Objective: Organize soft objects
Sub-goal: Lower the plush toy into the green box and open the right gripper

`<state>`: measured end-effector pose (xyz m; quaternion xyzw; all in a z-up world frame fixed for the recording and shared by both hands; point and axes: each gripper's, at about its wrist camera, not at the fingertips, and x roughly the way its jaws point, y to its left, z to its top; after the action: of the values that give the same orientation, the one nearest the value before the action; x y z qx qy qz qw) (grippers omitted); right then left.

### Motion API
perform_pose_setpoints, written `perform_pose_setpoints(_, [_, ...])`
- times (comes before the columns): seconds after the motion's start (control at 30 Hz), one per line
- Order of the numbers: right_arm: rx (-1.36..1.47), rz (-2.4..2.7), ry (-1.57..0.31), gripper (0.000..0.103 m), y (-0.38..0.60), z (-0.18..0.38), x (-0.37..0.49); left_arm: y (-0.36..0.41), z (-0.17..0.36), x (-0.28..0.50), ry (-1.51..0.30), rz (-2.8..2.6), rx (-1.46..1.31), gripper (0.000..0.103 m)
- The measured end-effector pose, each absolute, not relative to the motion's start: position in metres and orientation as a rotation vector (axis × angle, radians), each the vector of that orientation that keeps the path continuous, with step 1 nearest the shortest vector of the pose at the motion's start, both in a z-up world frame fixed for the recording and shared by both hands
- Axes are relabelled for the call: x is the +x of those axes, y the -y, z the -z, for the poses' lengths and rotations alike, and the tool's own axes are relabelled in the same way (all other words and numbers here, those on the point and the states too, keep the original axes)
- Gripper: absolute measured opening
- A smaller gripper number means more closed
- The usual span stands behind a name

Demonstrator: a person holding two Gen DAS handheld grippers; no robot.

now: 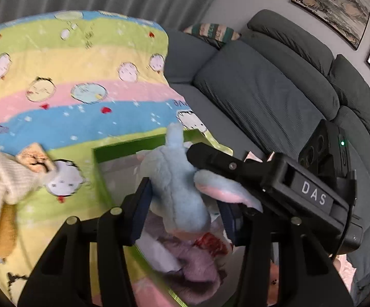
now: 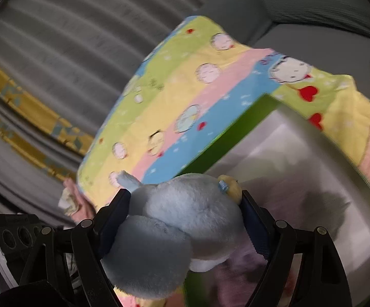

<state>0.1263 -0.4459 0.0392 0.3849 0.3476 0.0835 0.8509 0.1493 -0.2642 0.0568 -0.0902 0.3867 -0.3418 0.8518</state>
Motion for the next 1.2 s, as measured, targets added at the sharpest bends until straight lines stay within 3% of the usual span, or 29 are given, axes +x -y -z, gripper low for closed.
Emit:
perform_pose_setpoints(0.5, [0.785,0.07,-0.824,0.085,0.472,-0.009,0.146,0.305,-0.021,0.182,-0.899,0.7,-0.12,0.045])
perform_pose_setpoints(0.6, [0.778,0.086,-0.84,0.085,0.473,-0.008,0.146,0.306,-0.018,0.179,-0.897,0.652,-0.064,0.048])
perform_pose_setpoints(0.67, [0.767,0.097,-0.841,0.085,0.474,-0.01,0.143,0.301,-0.021,0.177,-0.904,0.653,-0.08,0.054])
perform_pose_setpoints(0.73, [0.752,0.128,-0.821,0.088,0.475,-0.016,0.137,0.296,-0.025,0.175,-0.918,0.647,-0.104,0.066])
perform_pose_setpoints(0.9, [0.722,0.139,-0.765,0.091,0.472,-0.033,0.122,0.28,-0.043,0.157,-0.895,0.607,-0.113,0.078])
perform_pose_setpoints(1.2, [0.604,0.148,-0.686,0.097,0.446,-0.062,0.094,0.225,-0.061,0.118,-0.85,0.478,-0.132,0.08])
